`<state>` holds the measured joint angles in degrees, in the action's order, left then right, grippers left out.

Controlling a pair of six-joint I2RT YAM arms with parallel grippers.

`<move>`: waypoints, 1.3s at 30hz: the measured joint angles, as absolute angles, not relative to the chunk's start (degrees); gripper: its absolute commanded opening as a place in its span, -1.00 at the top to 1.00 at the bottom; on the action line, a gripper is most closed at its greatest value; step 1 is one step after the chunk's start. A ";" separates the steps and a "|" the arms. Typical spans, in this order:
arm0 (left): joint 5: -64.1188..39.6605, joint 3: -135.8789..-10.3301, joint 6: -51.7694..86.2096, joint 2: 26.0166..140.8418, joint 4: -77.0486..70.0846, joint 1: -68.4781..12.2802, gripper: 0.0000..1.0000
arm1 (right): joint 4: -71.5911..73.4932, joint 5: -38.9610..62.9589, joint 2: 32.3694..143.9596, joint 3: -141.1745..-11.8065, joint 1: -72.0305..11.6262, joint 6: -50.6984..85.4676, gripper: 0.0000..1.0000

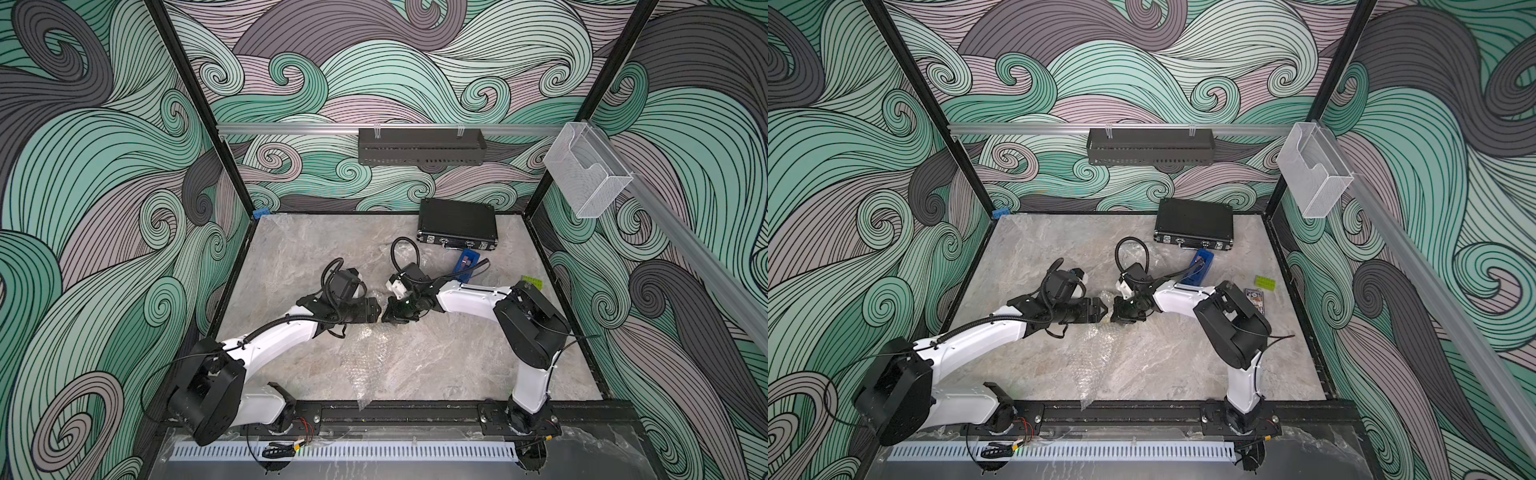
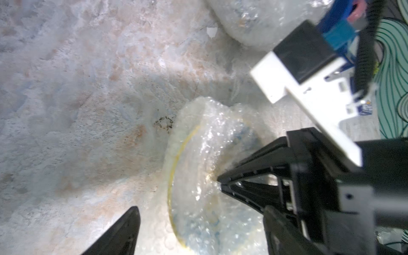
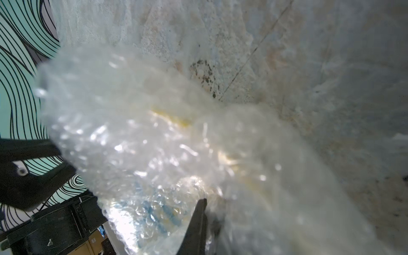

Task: Wrap bowls in bubble wrap
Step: Wrap the bowl in bubble wrap.

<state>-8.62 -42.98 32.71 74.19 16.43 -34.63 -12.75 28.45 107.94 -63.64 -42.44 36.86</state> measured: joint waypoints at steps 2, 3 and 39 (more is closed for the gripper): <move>-10.04 -43.05 32.45 73.06 18.04 -34.72 -0.73 | -13.06 28.49 108.07 -63.90 -42.44 36.84 0.74; -10.76 -42.85 32.45 72.20 18.90 -34.83 -0.74 | -13.15 28.49 108.07 -63.96 -42.44 36.84 0.73; 7.88 -50.06 28.73 80.88 29.65 -44.12 -0.70 | -13.54 29.67 108.14 -63.83 -42.44 36.32 0.56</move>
<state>7.88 -50.06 28.73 80.88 29.65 -44.12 -13.54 29.67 108.14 -63.83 -42.44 36.32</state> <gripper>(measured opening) 0.901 0.210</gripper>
